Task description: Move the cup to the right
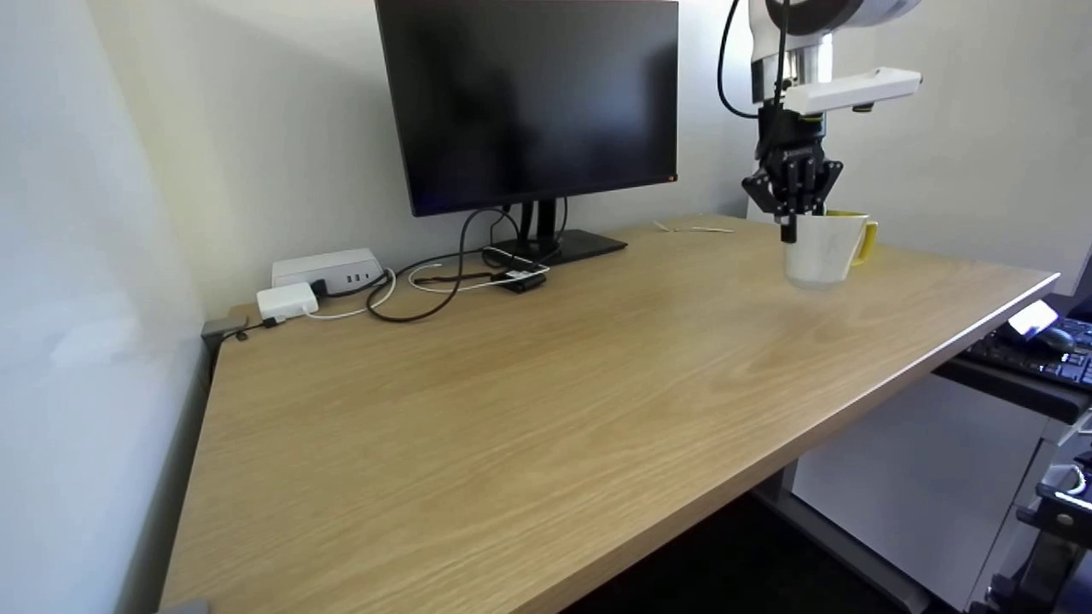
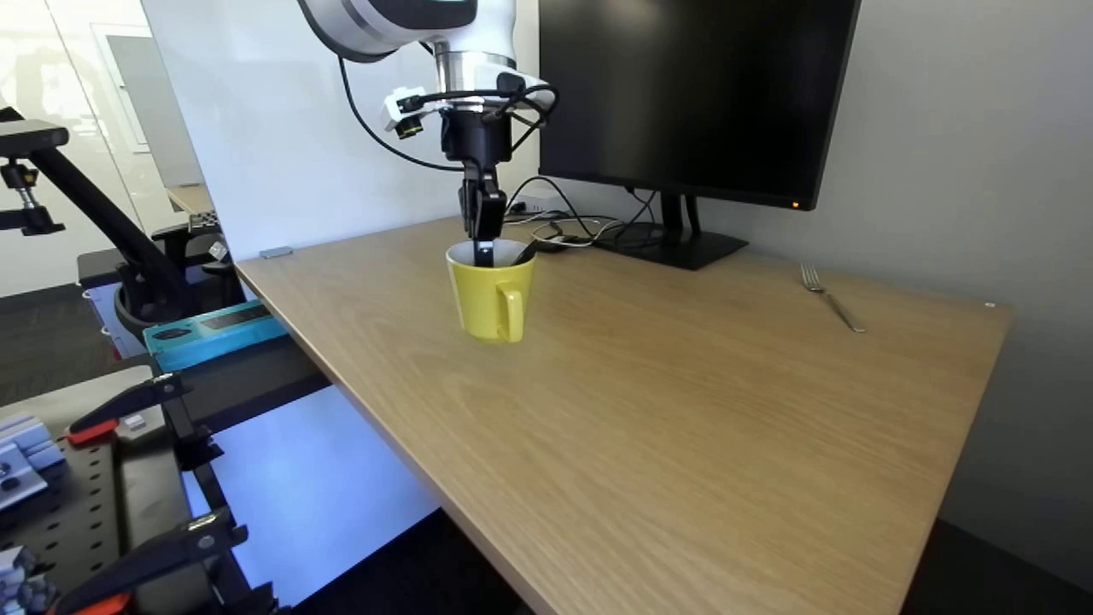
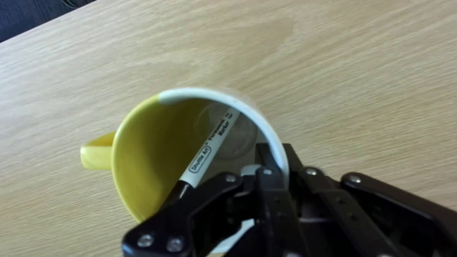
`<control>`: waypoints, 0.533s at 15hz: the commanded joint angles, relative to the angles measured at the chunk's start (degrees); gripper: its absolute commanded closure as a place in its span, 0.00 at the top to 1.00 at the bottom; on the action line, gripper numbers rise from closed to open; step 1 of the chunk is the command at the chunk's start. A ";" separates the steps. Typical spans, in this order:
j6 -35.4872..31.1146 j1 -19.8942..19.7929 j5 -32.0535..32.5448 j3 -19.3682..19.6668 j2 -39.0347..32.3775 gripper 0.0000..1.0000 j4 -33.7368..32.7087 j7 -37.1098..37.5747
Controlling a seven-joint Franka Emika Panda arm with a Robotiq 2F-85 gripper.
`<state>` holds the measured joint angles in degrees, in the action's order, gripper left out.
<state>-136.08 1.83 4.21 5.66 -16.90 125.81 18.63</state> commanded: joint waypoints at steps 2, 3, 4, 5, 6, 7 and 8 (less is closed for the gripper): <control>-3.84 -0.76 1.07 0.41 0.33 0.02 1.45 -1.08; -4.19 -0.80 1.11 0.47 0.13 0.02 1.52 -1.20; -4.40 -0.81 1.17 0.53 -0.04 0.02 1.56 -1.33; -4.89 -0.83 1.15 0.51 -0.37 0.02 1.62 -1.56; -5.26 -0.88 1.02 0.47 -0.80 0.02 1.53 -1.80; -5.58 -0.93 0.88 0.44 -1.17 0.02 1.41 -2.11; -6.09 -0.94 0.82 0.43 -1.72 0.02 1.28 -2.37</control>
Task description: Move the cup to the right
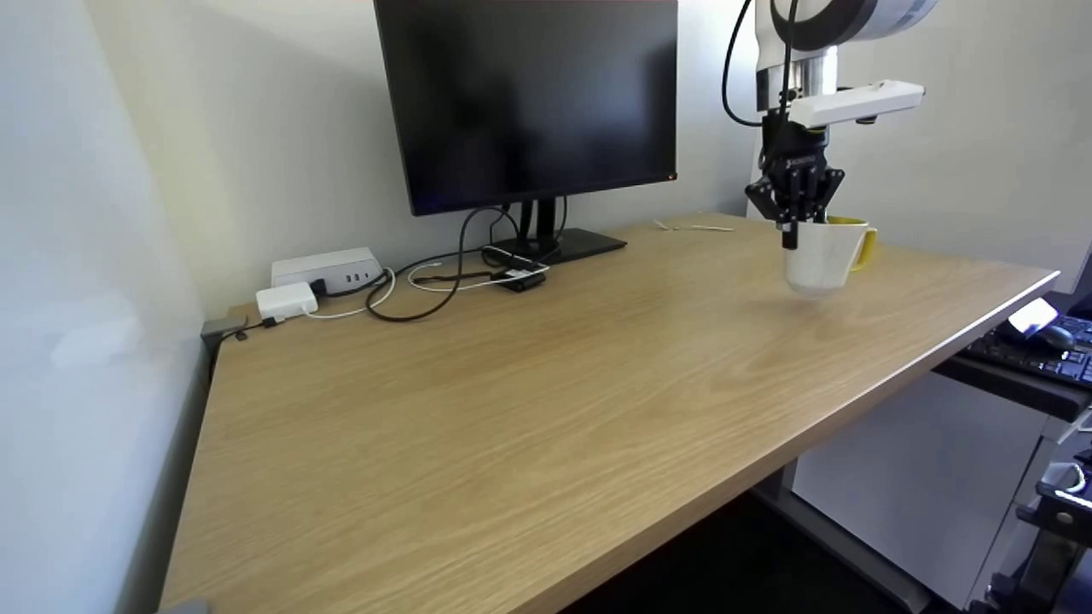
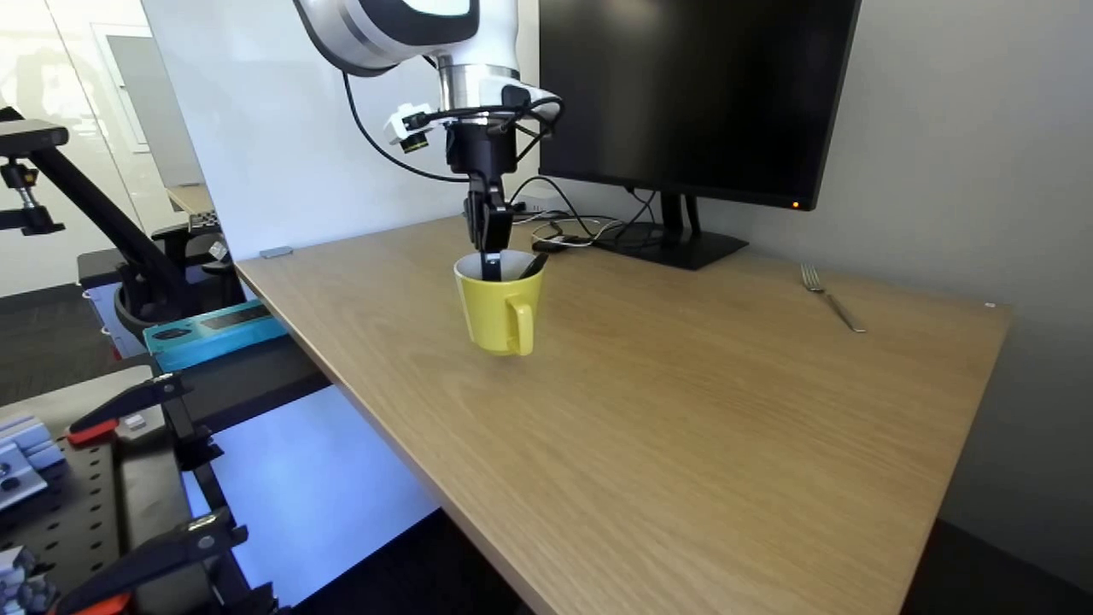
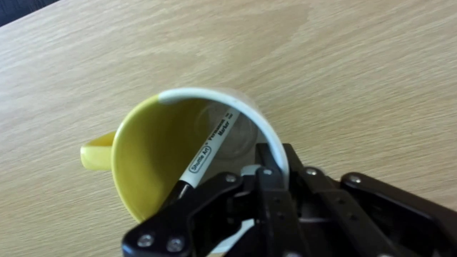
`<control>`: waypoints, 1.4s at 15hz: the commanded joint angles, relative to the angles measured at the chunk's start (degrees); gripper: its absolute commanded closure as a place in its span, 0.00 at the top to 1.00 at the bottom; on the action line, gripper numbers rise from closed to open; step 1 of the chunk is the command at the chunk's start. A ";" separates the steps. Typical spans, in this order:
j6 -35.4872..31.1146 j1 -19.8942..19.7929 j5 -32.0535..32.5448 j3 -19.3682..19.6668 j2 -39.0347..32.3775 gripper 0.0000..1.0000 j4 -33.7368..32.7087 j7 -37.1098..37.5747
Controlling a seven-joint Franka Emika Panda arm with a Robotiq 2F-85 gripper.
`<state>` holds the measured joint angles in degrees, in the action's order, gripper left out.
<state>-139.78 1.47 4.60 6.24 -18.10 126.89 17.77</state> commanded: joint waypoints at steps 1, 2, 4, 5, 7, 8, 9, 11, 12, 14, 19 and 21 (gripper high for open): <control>-2.70 -0.59 0.37 -0.14 -1.02 0.02 0.11 -1.74; -3.19 -0.60 0.25 -0.17 -1.55 0.02 0.05 -2.02; -4.23 -0.58 0.13 -0.20 -2.56 0.02 -0.16 -2.58; -4.69 -0.56 0.05 -0.20 -2.94 0.02 -0.18 -2.77; -4.89 -0.45 0.04 -0.19 -2.99 0.35 -0.28 -2.74; -5.00 -0.38 0.14 -0.16 -2.97 0.36 -0.25 -2.68; -5.13 -0.38 0.08 -0.21 -2.93 0.41 -0.29 -2.81; -4.86 -0.15 0.28 -0.15 -2.47 0.55 -0.29 -2.76; -4.26 -0.04 0.35 -0.09 -2.05 0.61 -0.38 -2.61; -3.30 0.19 0.51 -0.01 -1.04 0.76 -0.59 -2.28; 1.09 -0.60 -2.04 -1.65 3.86 1.00 -0.68 -5.00; 4.82 -1.13 -4.74 -3.00 7.16 1.00 -0.07 -8.41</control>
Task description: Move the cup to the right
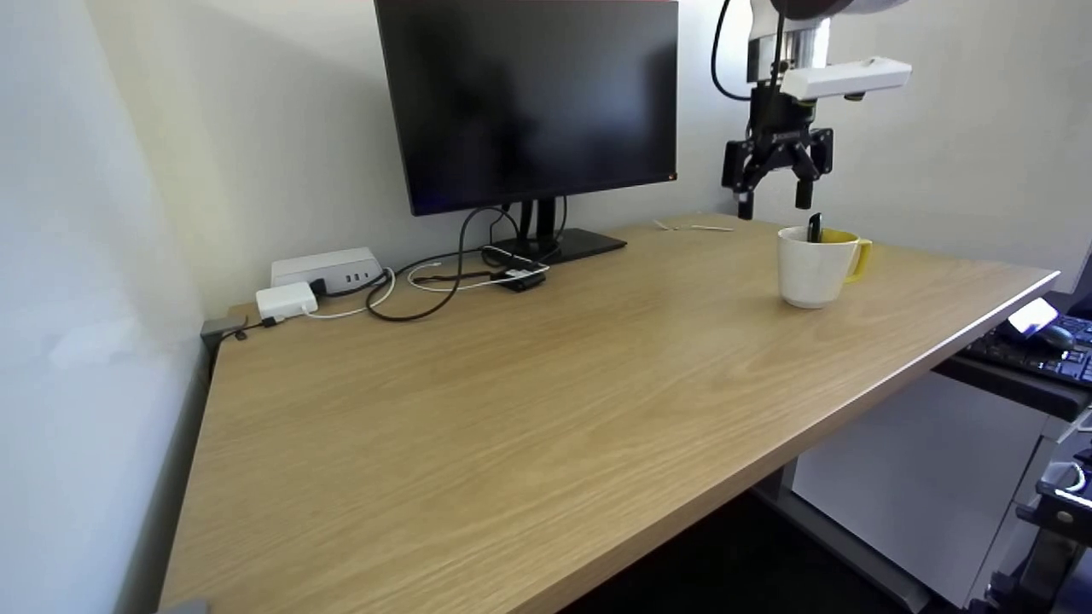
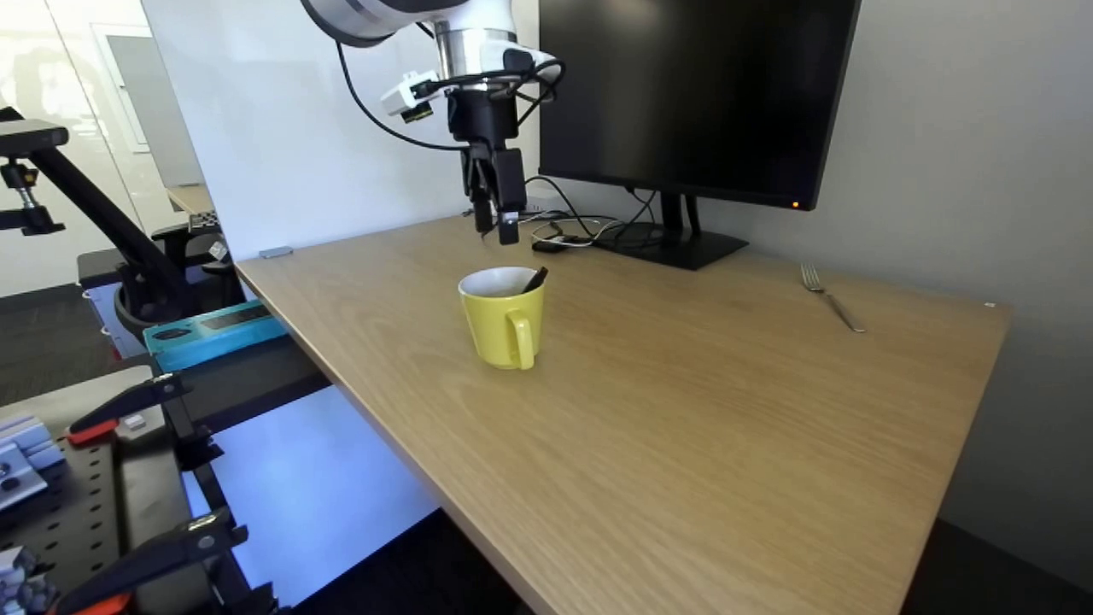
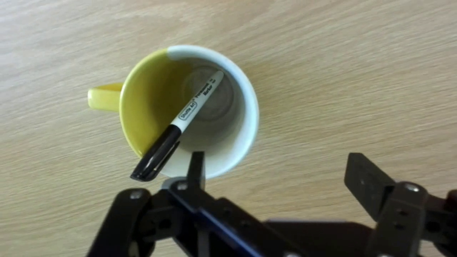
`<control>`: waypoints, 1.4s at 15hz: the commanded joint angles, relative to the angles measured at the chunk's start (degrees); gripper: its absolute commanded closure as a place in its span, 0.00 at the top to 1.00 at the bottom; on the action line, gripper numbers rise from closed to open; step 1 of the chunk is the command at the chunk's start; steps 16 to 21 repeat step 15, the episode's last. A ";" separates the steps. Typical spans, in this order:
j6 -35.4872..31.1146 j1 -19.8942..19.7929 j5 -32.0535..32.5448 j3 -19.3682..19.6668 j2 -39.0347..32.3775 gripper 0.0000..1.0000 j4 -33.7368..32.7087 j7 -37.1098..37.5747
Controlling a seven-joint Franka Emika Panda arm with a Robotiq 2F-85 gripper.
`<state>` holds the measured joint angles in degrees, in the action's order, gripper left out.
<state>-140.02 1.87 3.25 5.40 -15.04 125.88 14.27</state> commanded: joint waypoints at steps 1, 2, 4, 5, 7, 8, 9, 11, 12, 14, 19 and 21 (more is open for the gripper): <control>7.53 -1.51 -4.54 -2.63 5.99 1.00 1.06 -6.32; 9.68 -1.25 -4.99 -2.84 7.49 1.00 1.02 -6.69; 14.41 -0.97 -5.81 -3.41 10.57 1.00 0.64 -7.67; 16.24 -0.81 -6.19 -3.74 12.01 1.00 0.62 -8.22; 19.49 -0.48 -7.18 -4.46 14.52 1.00 0.59 -9.26; 20.76 -0.23 -7.82 -4.93 15.63 1.00 0.69 -10.15; 22.16 0.08 -7.69 -5.43 16.29 1.00 0.61 -9.94; 21.55 0.04 -6.59 -5.91 15.87 1.00 0.13 -8.50; 22.01 0.35 -6.68 -6.33 16.39 1.00 0.33 -8.86; 22.04 0.49 -6.68 -6.48 16.50 1.00 0.61 -9.19; 22.04 0.43 -6.68 -6.38 16.48 1.00 0.69 -9.42; 22.04 0.43 -6.68 -6.38 16.48 1.00 0.69 -9.42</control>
